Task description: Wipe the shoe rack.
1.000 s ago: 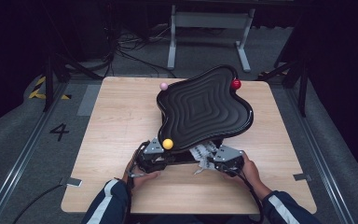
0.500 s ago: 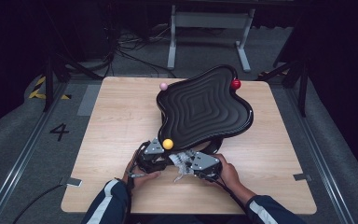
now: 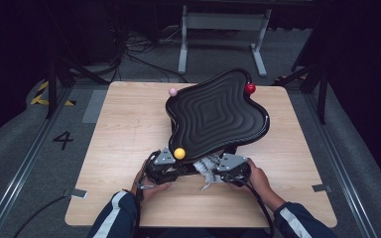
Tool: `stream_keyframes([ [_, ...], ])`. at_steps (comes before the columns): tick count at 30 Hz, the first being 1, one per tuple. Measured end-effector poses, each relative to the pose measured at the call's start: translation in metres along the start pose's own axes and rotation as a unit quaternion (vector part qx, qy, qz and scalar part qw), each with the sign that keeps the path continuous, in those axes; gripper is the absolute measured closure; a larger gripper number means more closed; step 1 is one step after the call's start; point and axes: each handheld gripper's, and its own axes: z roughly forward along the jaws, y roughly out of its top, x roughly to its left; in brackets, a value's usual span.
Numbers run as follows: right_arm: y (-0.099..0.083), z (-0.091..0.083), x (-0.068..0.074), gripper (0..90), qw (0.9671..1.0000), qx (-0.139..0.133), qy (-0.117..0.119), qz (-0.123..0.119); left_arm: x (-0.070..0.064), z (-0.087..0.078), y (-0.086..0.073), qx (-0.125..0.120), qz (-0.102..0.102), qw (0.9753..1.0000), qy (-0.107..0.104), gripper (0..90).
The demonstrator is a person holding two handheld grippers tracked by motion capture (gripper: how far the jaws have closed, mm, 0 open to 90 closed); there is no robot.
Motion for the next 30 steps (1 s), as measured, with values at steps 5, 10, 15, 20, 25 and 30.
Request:
stream_keyframes([
  [5, -0.021, -0.009, -0.02, 80.8, 0.9982, 0.02, -0.052, 0.021, -0.001, 0.0, 0.0, 0.0, -0.002, 1.0, 0.0, 72.3],
  [10, -0.04, -0.02, -0.04, 81.7, 0.9945, 0.014, -0.082, 0.063, -0.002, 0.0, -0.001, -0.001, -0.005, 1.0, 0.0, 72.1],
  [15, -0.049, -0.036, -0.049, 81.8, 0.9915, -0.003, -0.107, 0.073, -0.002, -0.001, -0.001, 0.001, -0.004, 1.0, -0.002, 71.7],
  [20, -0.058, -0.061, -0.058, 81.8, 0.9865, -0.041, -0.124, 0.099, -0.003, -0.001, -0.001, 0.0, -0.004, 1.0, -0.002, 70.4],
  [25, -0.068, -0.096, -0.064, 81.8, 0.9751, -0.094, -0.154, 0.129, -0.002, -0.001, -0.001, 0.0, -0.004, 1.0, -0.003, 70.2],
  [30, -0.069, -0.12, -0.071, 81.8, 0.9618, -0.136, -0.179, 0.156, -0.002, -0.001, 0.0, 0.001, -0.005, 1.0, -0.002, 70.6],
])
